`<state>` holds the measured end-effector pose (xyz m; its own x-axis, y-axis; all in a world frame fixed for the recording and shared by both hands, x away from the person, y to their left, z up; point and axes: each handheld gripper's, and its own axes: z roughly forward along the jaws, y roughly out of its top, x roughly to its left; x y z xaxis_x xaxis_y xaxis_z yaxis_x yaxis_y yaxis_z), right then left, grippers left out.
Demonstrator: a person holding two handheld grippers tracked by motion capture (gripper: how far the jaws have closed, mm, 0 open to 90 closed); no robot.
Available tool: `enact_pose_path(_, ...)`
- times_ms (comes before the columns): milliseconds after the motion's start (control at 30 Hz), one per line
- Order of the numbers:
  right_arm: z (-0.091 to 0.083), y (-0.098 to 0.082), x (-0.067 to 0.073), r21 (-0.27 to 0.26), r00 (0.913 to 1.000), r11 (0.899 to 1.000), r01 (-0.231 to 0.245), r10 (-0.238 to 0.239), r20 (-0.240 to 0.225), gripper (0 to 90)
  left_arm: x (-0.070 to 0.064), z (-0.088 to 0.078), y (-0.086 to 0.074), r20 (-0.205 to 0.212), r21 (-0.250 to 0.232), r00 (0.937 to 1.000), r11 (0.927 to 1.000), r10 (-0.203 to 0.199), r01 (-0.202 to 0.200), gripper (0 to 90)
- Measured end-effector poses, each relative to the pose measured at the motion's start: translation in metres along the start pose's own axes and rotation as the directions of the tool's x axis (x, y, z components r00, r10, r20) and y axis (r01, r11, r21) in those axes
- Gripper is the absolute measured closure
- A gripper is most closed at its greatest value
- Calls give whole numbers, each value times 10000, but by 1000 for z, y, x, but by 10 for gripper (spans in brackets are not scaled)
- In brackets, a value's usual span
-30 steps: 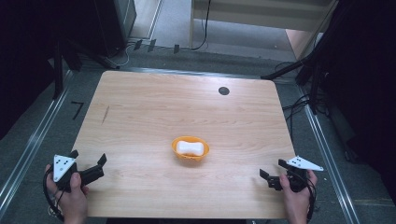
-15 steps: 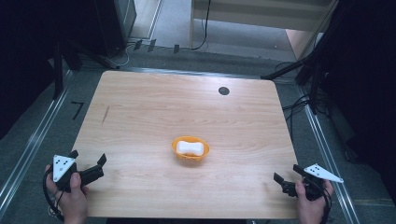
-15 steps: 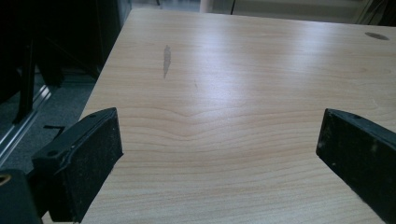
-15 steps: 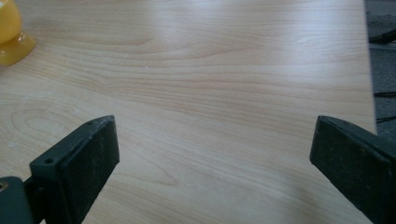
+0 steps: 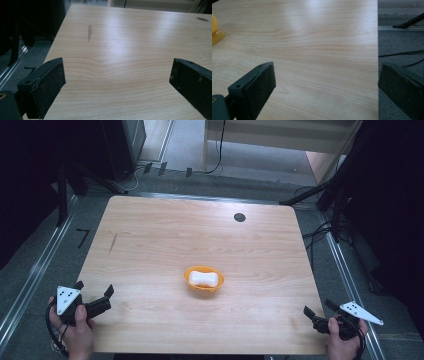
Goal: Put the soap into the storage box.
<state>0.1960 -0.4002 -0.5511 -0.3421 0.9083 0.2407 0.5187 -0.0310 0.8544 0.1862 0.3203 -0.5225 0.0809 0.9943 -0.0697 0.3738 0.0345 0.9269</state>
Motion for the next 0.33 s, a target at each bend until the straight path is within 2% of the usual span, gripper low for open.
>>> enact_pose_path(167, 4, 0, 2, 232, 9997, 9994, 254, -253, -26, 25, -1, 1, 0, -20, 83, 10000, 9999, 77, -77, 7)
enact_pose_path(333, 4, 0, 2, 150, 9998, 9997, 176, -175, -54, 38, 0, 1, 0, 8, 54, 10000, 10000, 46, -46, 7)
